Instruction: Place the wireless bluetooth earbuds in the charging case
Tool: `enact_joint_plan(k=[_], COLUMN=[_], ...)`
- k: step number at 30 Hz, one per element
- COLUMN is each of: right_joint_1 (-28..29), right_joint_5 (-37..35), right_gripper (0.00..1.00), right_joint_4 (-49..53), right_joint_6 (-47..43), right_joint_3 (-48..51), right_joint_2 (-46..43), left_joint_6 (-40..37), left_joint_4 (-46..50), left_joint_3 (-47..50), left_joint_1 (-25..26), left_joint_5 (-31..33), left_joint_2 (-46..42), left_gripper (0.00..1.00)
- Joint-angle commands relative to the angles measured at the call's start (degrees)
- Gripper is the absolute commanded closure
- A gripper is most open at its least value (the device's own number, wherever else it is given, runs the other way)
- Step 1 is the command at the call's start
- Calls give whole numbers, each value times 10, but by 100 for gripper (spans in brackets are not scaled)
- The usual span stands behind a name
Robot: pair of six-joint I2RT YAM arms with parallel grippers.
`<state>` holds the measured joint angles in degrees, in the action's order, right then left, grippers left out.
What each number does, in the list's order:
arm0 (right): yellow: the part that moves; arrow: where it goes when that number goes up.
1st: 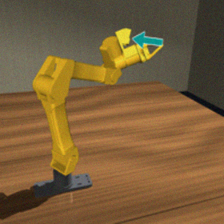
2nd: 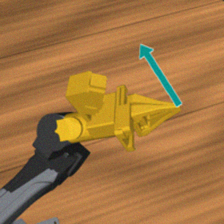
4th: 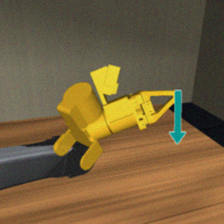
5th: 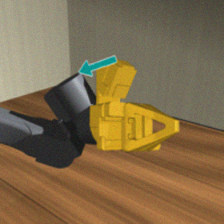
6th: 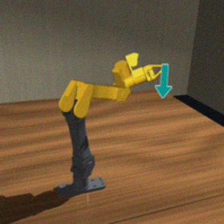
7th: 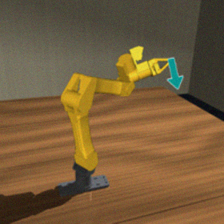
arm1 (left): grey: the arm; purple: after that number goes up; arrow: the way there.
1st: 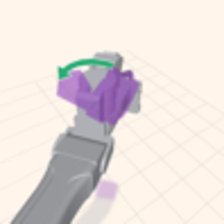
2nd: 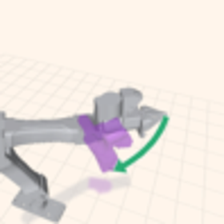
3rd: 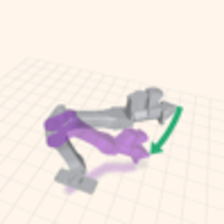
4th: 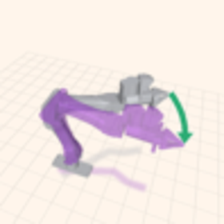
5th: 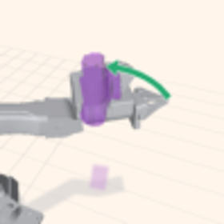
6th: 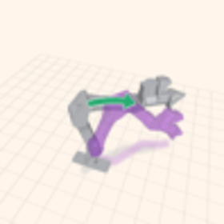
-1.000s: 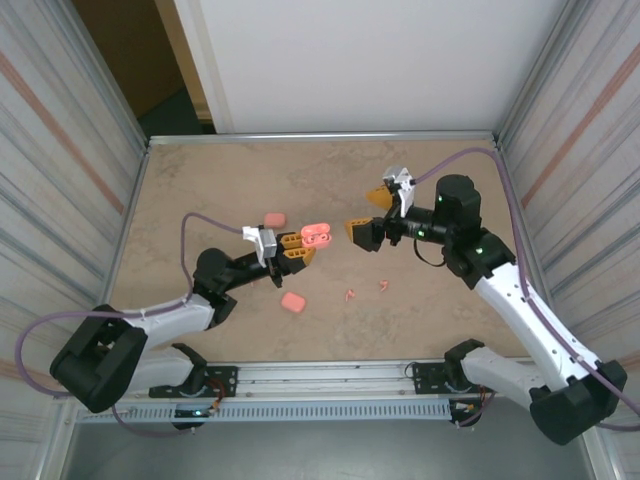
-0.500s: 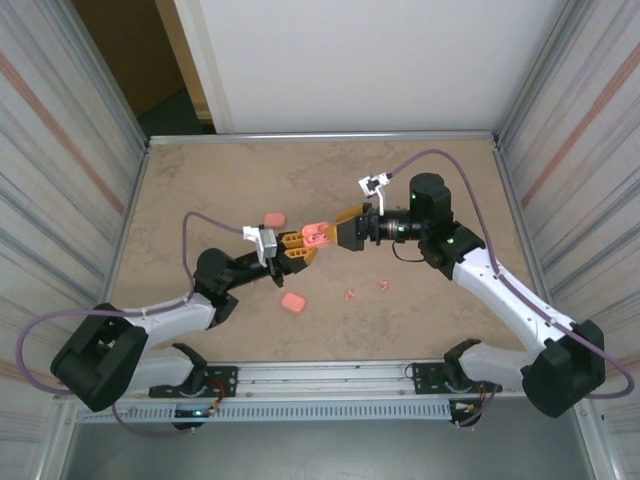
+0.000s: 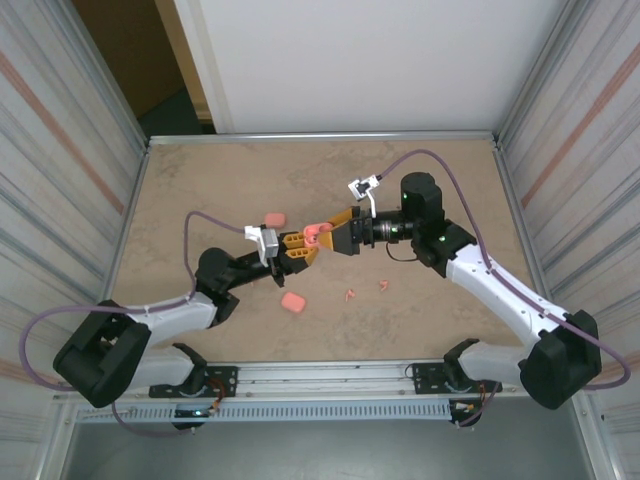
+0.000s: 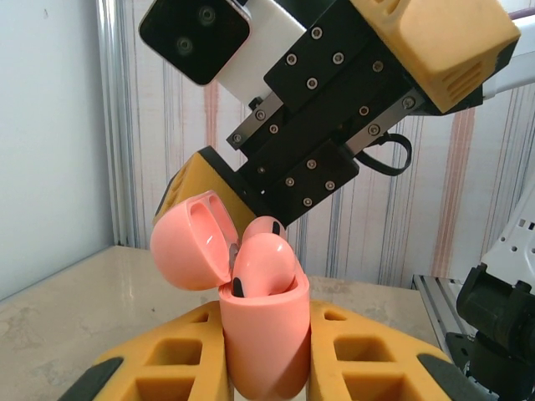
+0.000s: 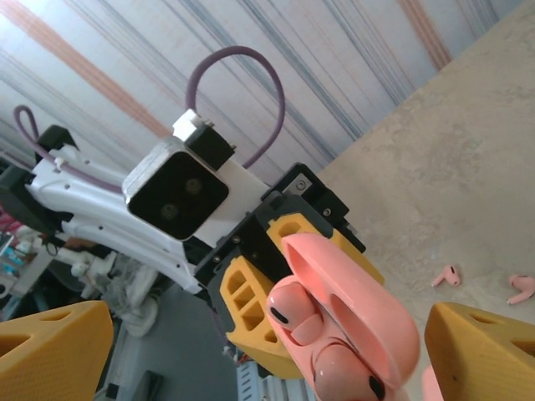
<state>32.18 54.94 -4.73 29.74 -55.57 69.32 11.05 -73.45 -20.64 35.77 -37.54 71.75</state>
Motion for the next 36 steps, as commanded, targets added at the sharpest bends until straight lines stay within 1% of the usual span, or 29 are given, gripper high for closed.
enact_joint_plan(k=[1, 2, 3, 14, 25, 36], right_joint_1=[3, 3, 3, 3, 3, 0], right_joint_5=[29, 32, 34, 43, 43, 15], right_gripper=[10, 13, 14, 20, 20, 19], right_joint_4=[-8, -6, -4, 38, 53, 84], right_joint_6=[-3, -6, -8, -49, -67, -86], right_joint_3=[-26, -28, -29, -40, -24, -23], right_joint_2=[3, 4, 3, -17, -41, -55], left_joint_6=[6, 5, 6, 0, 0, 4], left_joint_4=[-22, -22, -22, -15, -9, -8], left_joint_3=[-17, -17, -16, -19, -23, -27], left_joint_1=[6, 6, 6, 6, 6, 6], left_joint_5=[-6, -6, -6, -3, -1, -1], left_joint_2=[2, 2, 3, 3, 8, 9], left_gripper=[100, 100, 100, 100, 100, 100])
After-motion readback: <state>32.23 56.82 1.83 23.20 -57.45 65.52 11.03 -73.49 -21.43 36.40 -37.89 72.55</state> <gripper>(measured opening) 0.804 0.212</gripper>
